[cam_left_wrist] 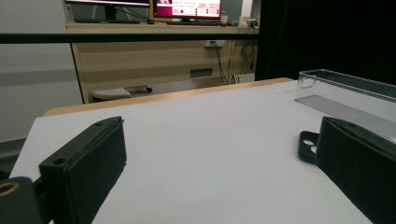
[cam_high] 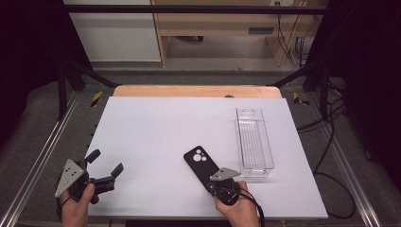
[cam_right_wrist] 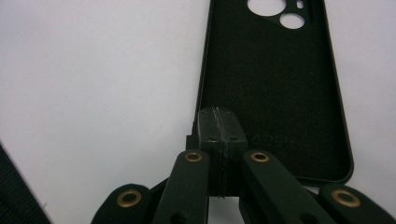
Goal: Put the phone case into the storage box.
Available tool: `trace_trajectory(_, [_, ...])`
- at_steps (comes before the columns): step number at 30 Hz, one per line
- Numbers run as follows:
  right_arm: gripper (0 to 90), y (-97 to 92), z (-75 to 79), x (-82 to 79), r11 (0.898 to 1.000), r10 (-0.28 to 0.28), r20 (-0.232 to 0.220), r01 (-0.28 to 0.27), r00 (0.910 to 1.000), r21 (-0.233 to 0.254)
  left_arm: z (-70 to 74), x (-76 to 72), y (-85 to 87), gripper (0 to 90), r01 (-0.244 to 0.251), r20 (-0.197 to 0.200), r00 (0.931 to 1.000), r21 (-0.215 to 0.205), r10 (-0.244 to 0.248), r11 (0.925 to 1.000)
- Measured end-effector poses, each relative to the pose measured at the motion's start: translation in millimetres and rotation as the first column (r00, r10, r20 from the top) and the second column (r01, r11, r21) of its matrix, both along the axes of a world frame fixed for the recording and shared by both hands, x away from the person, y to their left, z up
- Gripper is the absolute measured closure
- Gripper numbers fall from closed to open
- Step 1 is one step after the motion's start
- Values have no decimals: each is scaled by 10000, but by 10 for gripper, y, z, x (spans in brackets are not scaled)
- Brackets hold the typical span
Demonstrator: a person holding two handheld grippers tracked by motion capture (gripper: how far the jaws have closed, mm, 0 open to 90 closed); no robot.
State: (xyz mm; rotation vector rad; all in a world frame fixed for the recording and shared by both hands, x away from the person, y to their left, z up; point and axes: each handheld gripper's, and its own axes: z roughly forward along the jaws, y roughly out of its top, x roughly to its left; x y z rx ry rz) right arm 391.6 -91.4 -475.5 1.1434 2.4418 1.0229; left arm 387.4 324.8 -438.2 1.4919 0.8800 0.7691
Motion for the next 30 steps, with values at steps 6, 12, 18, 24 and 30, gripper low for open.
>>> trace_trajectory(6, [900, -54, 14, -111, 9991, 387, -84, -388, 9992, -165, 0, -1, 2, 17, -27, -11, 10000, 14, 27, 10000])
trace_trajectory(12, [900, -167, 32, -240, 9972, 678, -249, -685, 9974, -311, -1, -2, 2, 17, -52, -23, 10000, 52, 53, 10000])
trace_trajectory(18, [900, -259, 36, -318, 9960, 802, -293, -813, 9963, -369, 3, -5, 1, 18, -67, -25, 10000, 100, 68, 9999])
trace_trajectory(24, [900, -302, 39, -366, 9953, 873, -311, -885, 9957, -398, 2, -5, -1, 17, -83, -31, 10000, 112, 84, 9999])
trace_trajectory(30, [753, -315, 115, -367, 9961, 884, 341, -884, 9955, -25, 1, -4, -9, 18, -44, -40, 10000, 162, 45, 9999])
